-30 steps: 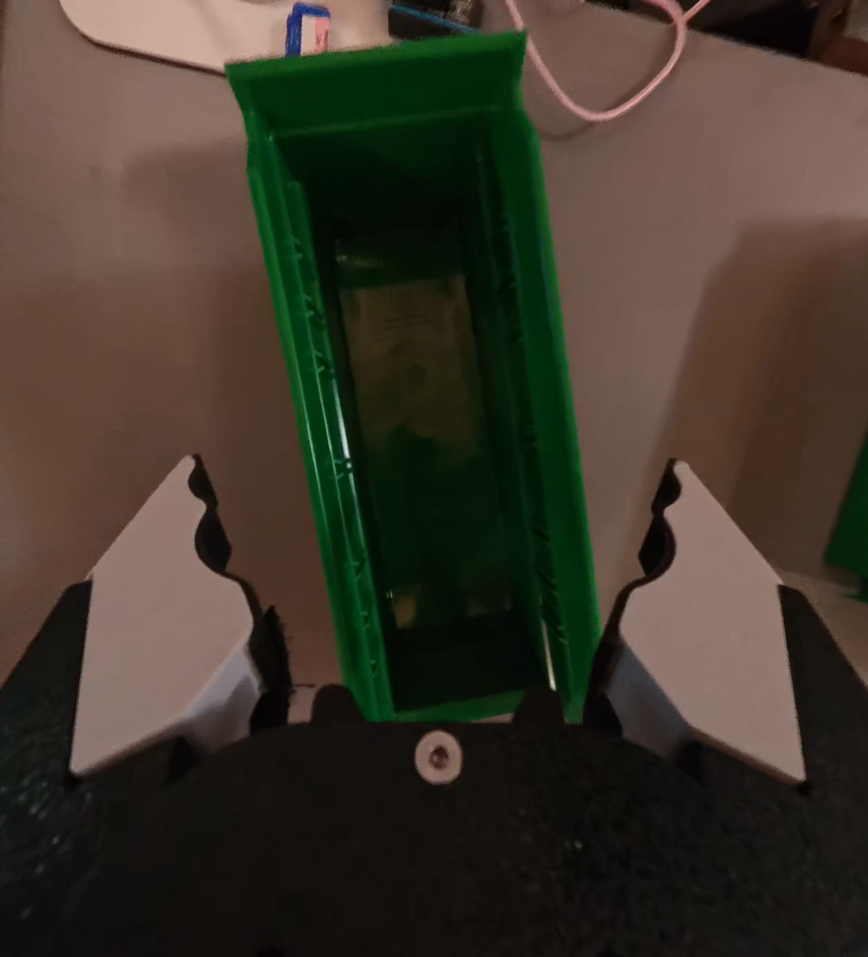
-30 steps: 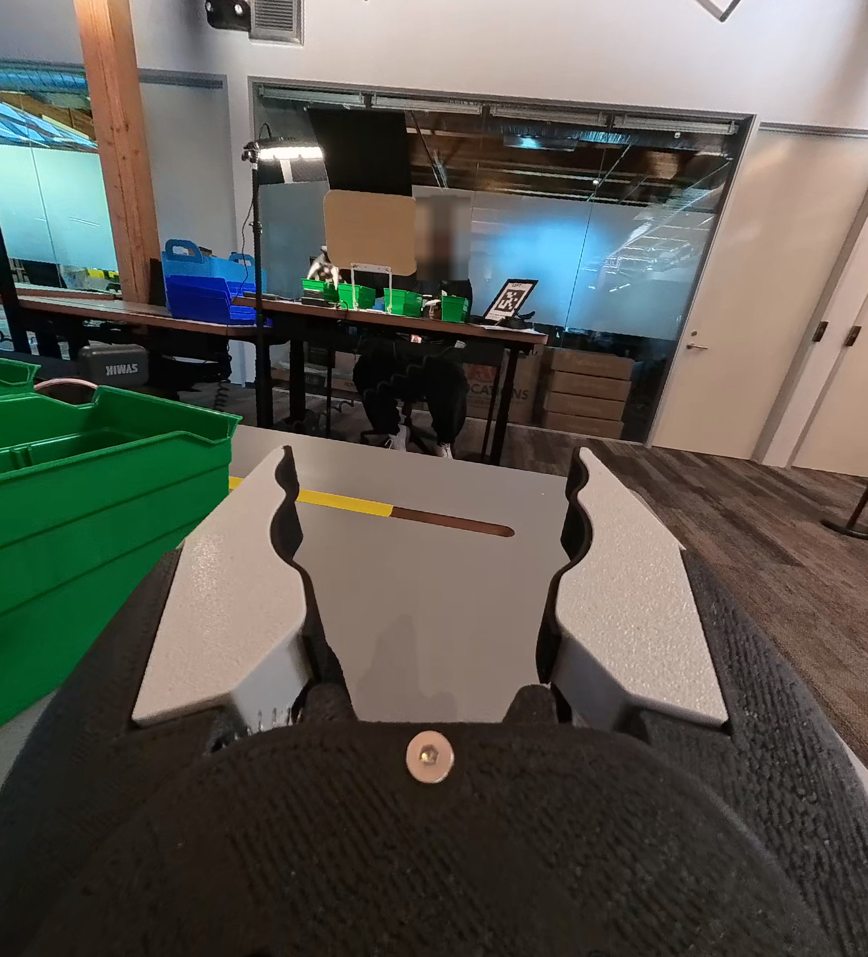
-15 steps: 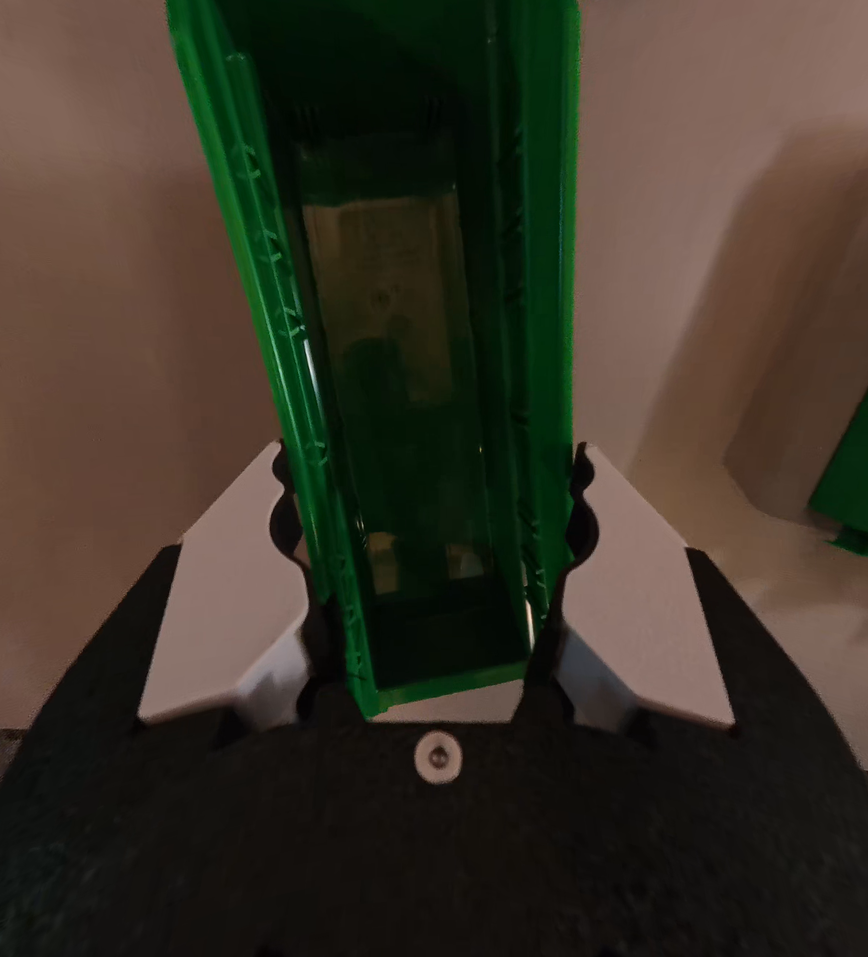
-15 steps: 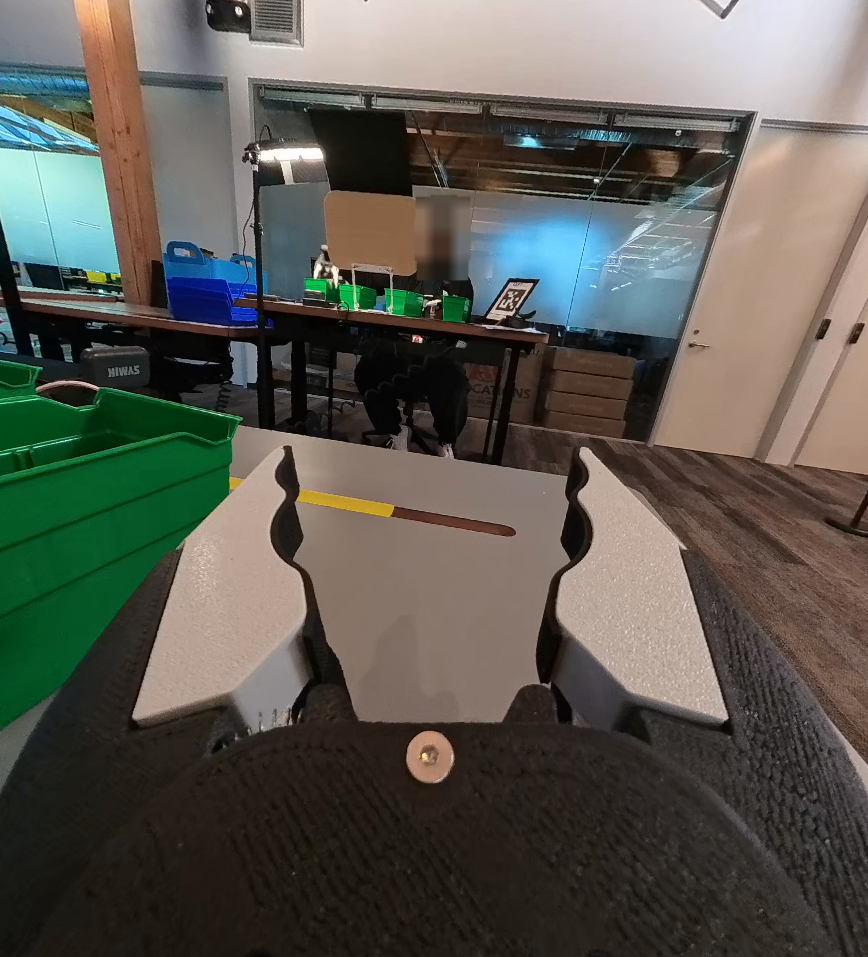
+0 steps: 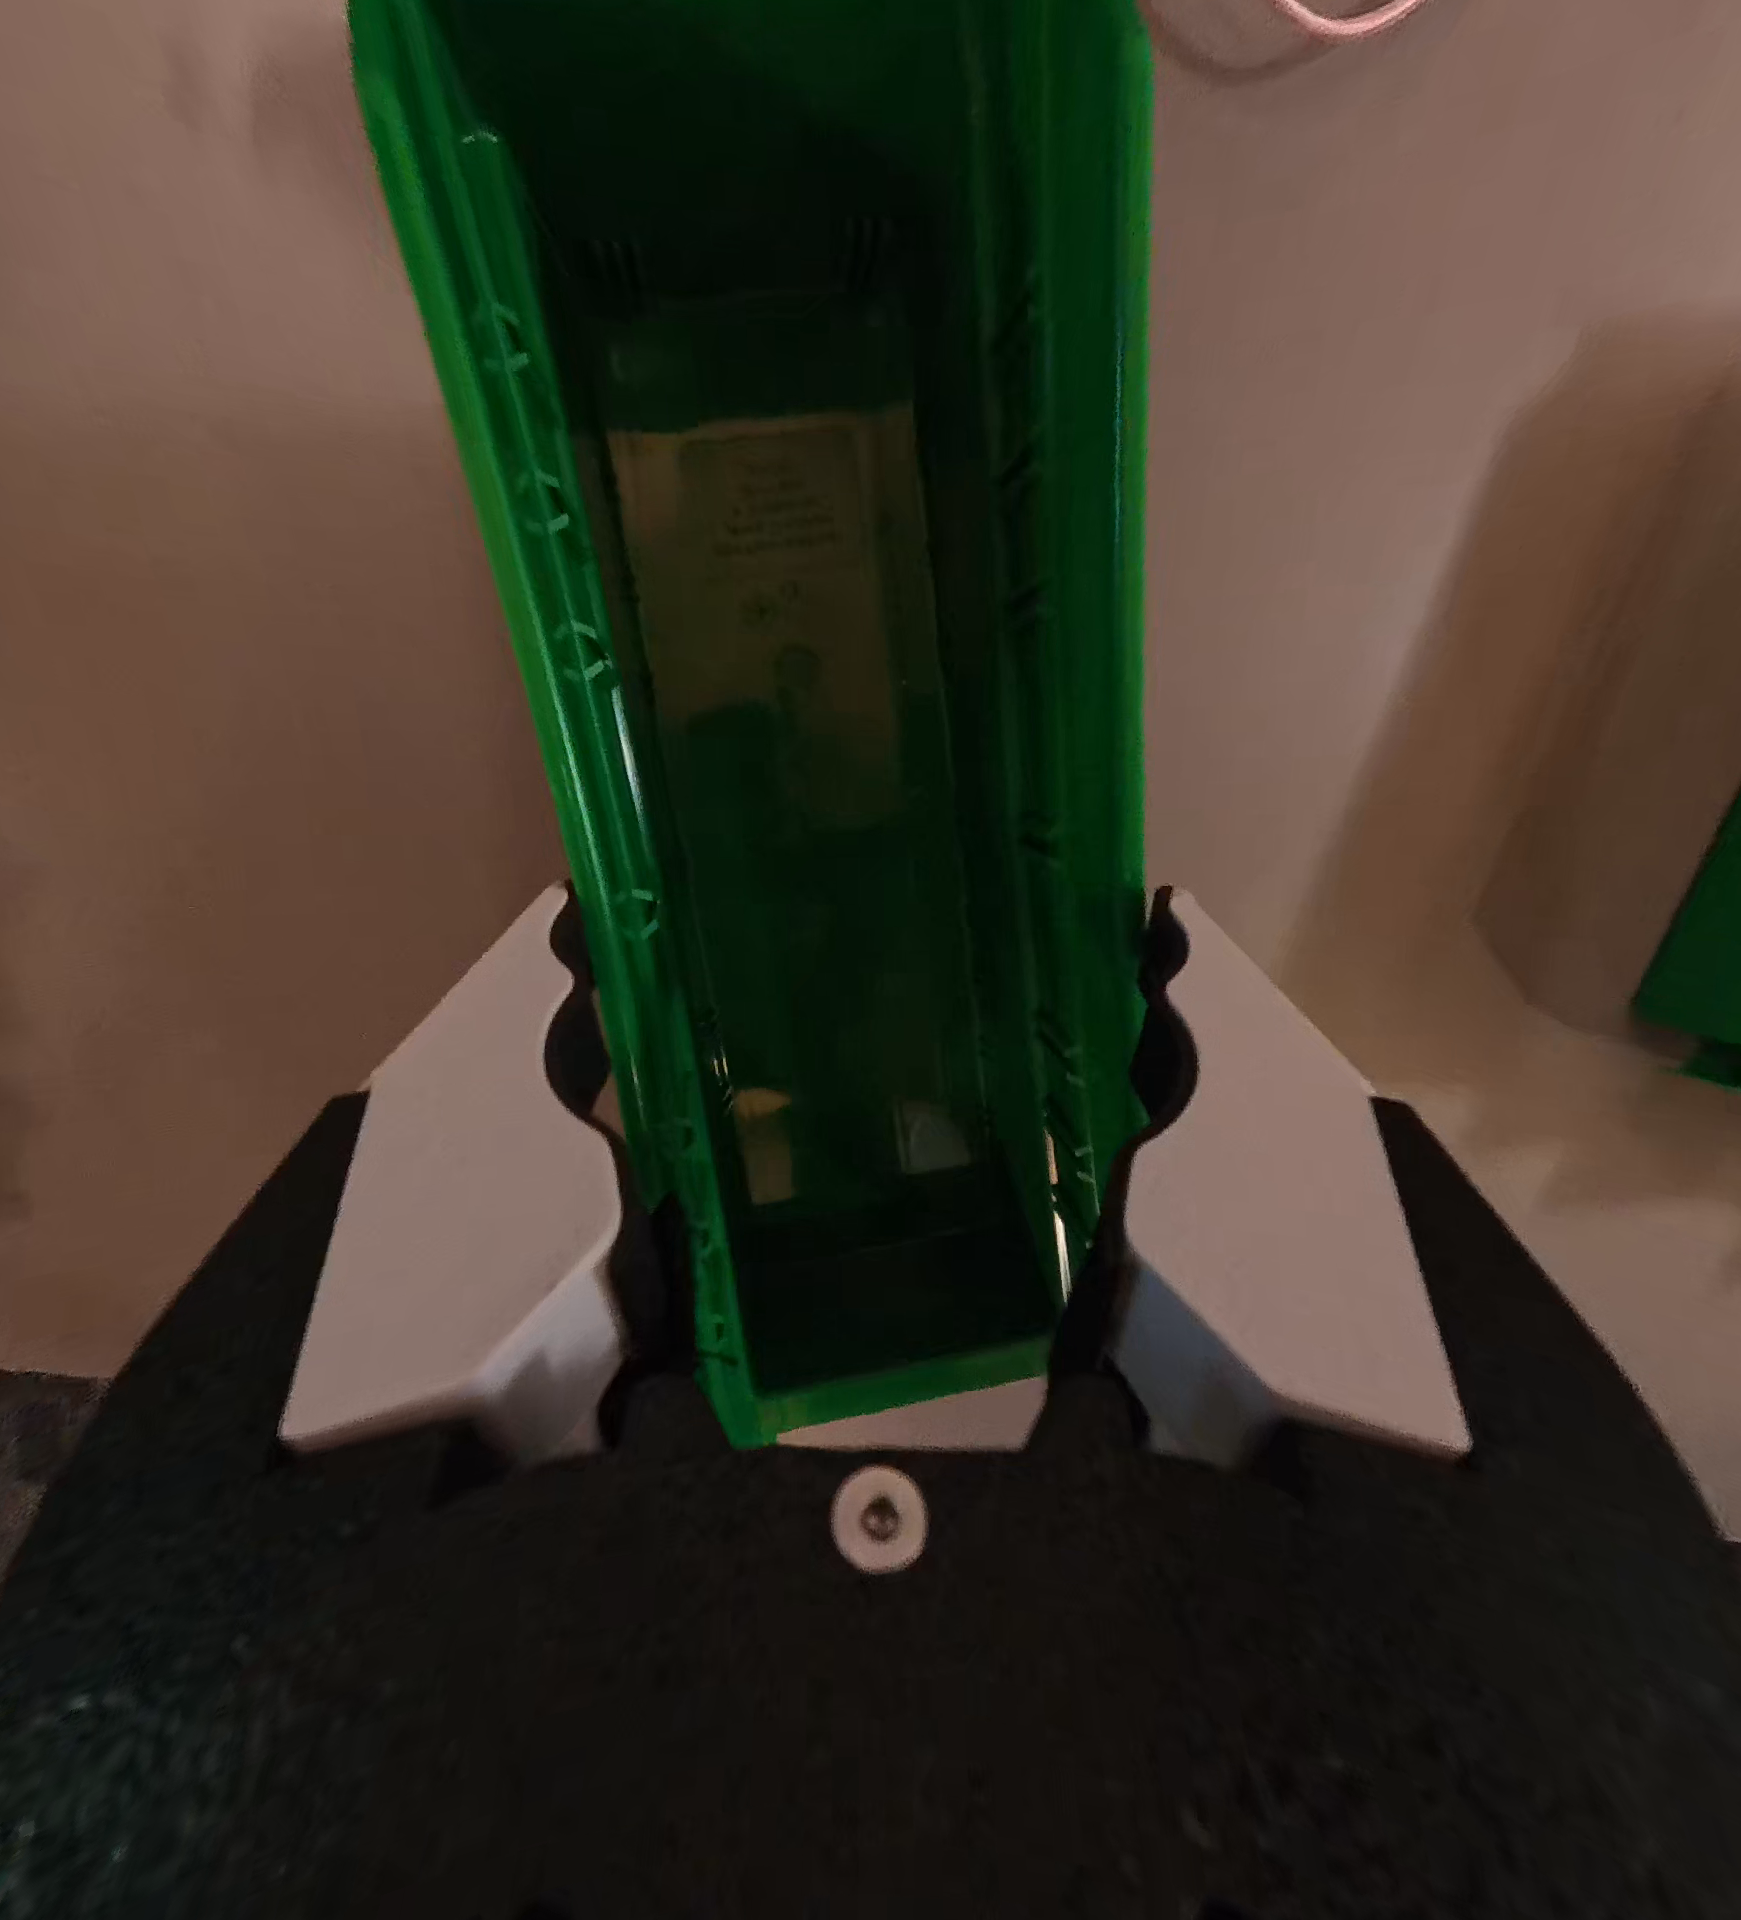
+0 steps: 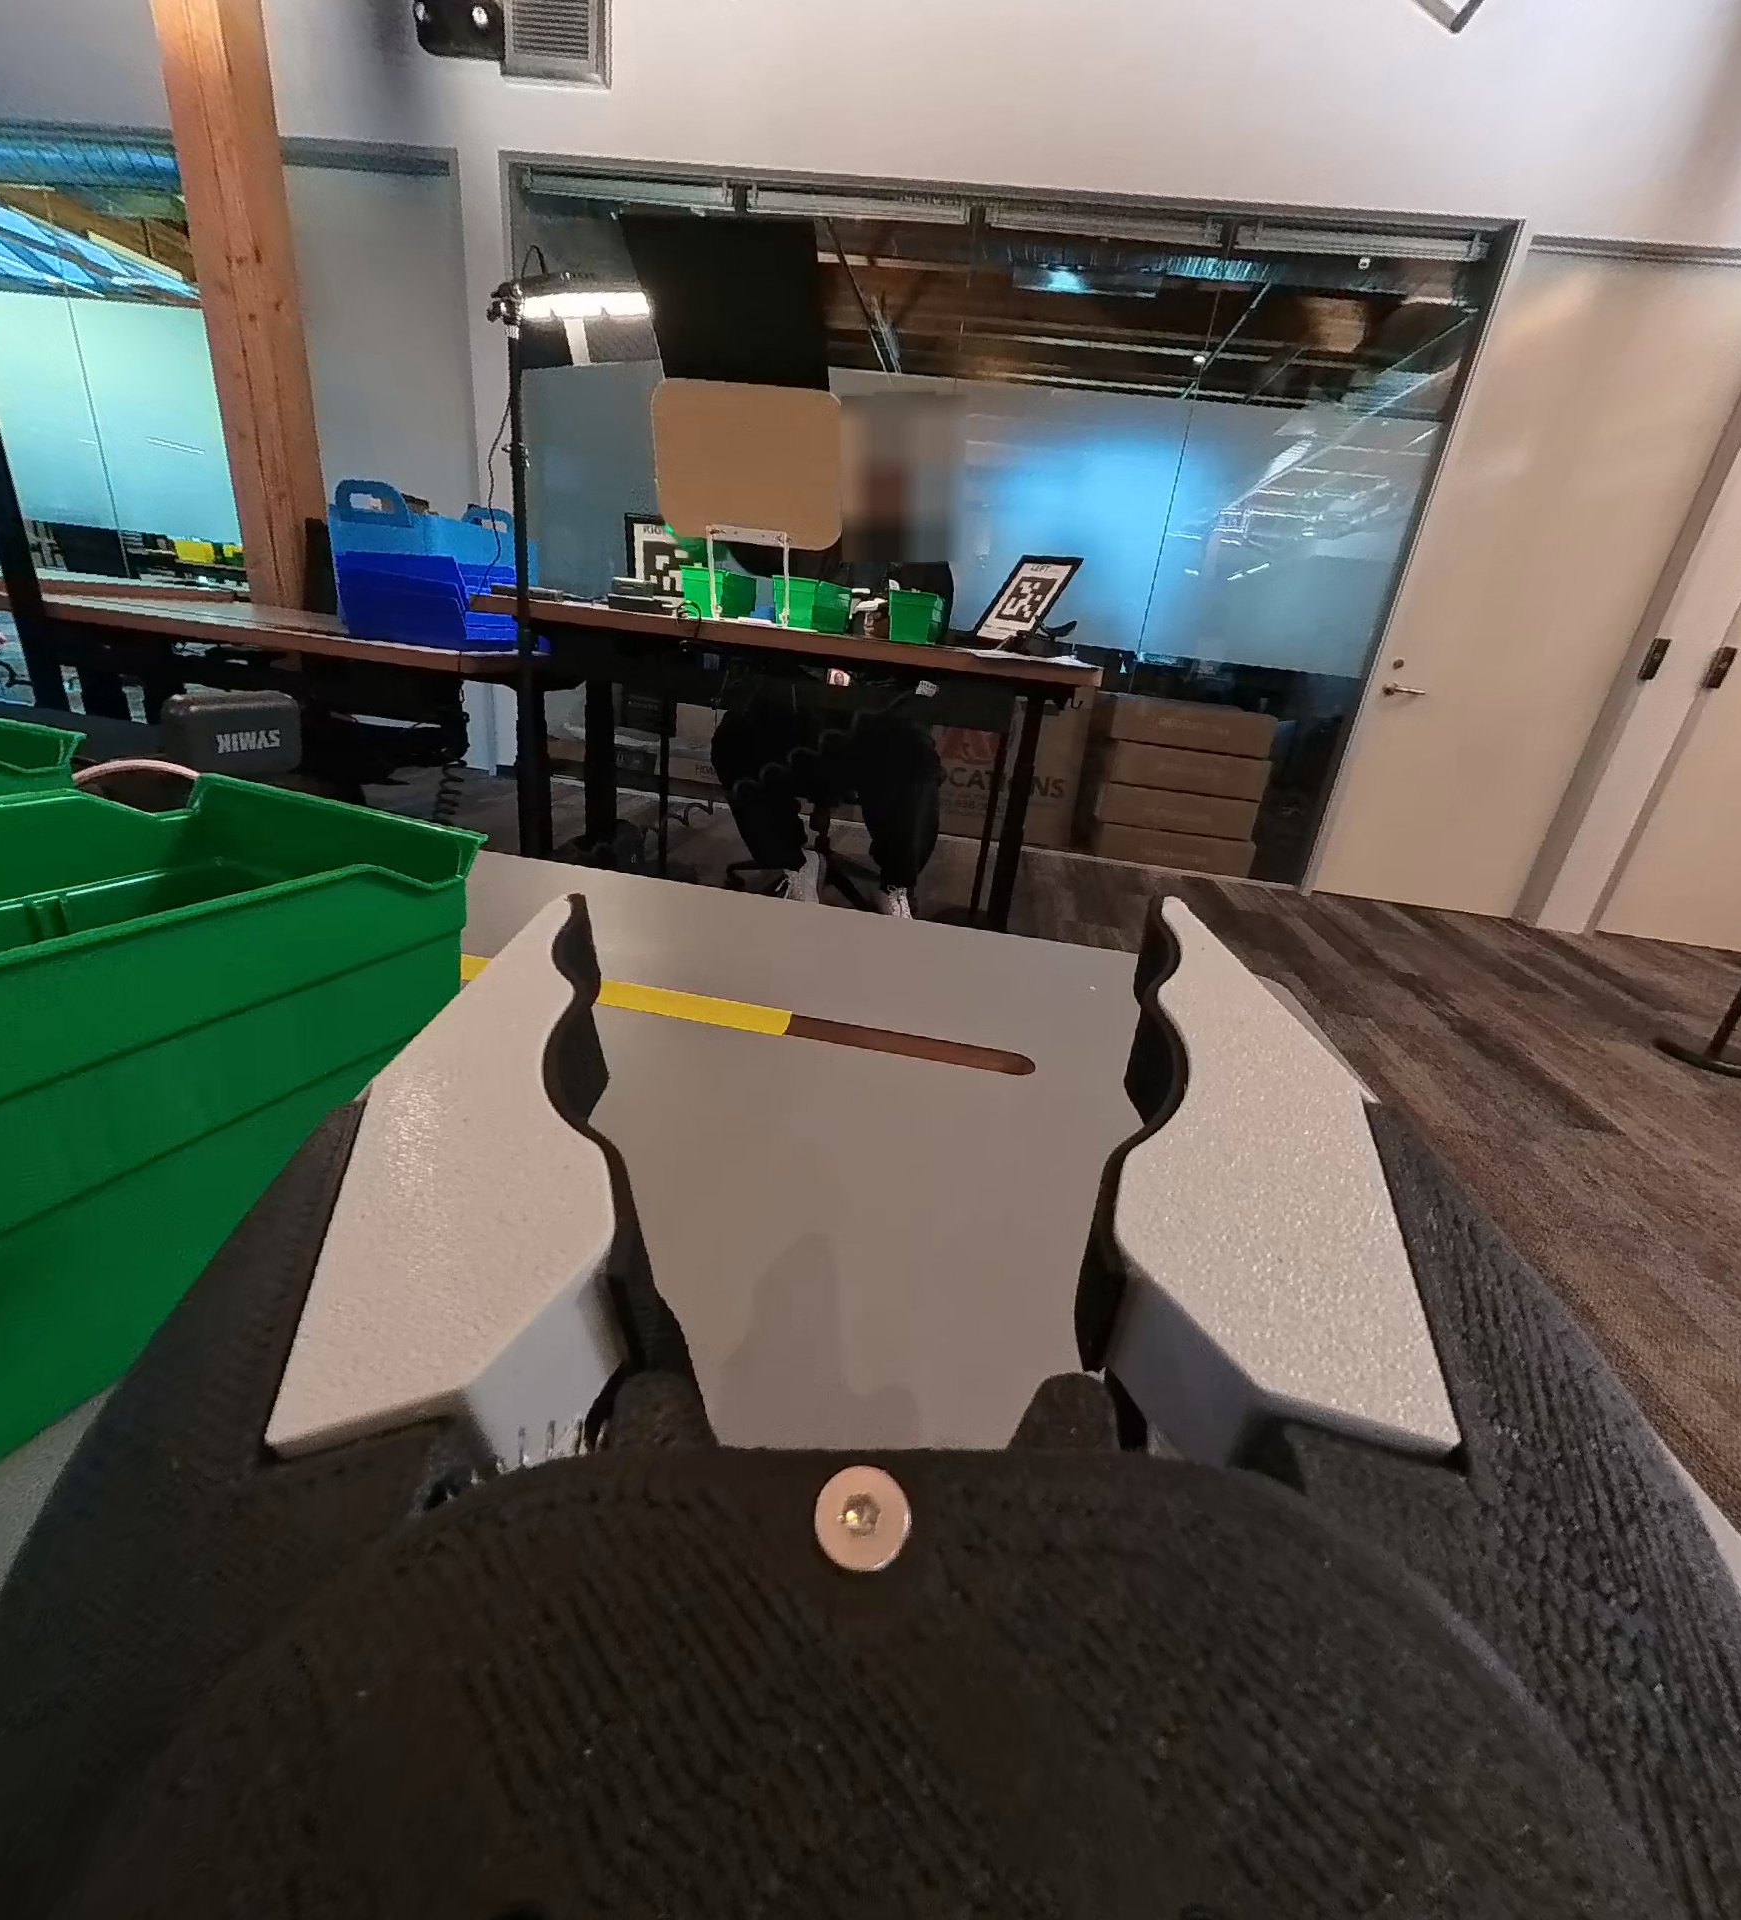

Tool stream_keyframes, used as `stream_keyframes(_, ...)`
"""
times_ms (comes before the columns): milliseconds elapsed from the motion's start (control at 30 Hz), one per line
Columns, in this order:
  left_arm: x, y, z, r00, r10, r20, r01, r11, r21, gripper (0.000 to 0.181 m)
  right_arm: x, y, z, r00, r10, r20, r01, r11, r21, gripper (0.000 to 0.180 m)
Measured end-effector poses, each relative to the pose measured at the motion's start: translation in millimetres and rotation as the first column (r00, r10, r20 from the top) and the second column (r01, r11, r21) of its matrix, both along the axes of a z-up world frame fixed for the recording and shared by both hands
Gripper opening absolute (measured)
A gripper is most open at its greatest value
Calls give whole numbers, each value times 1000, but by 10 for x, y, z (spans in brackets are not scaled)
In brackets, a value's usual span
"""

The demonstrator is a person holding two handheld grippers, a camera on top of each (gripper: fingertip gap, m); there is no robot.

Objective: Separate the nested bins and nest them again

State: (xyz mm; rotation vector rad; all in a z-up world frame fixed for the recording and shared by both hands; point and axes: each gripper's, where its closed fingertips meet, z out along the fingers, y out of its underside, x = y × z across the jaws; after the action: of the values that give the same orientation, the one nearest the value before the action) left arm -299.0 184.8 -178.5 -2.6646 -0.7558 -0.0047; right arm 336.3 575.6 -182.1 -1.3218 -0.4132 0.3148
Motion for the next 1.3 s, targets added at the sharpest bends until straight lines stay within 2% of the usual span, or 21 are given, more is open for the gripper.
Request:
stream_keyframes(367,106,-7,-50,1000,-8,25,8,1000,-3,105,-11,-6,-1,1000,8,0,-8,1000,0,103)
stream_keyframes(600,115,-70,-101,999,-19,-28,17,998,-56,105,-1,-3,3,1000,12,-14,-12,1000,-4,103)
stream_keyframes(700,118,-60,-54,999,-20,-41,19,1000,-21,105,19,4,7,999,14,-34,-14,1000,-10,103)
stream_keyframes(967,128,0,311,996,-26,-80,31,997,70,103,-1,-1,3,1000,14,-18,-14,1000,-5,103)
stream_keyframes(1200,355,249,1030,960,-71,-271,129,970,205,101,7,6,3,1000,12,-24,-13,1000,-9,103)
stream_keyframes(1300,609,440,1224,949,-107,-295,182,953,242,102,-1,5,3,1000,13,-19,-13,1000,-7,103)
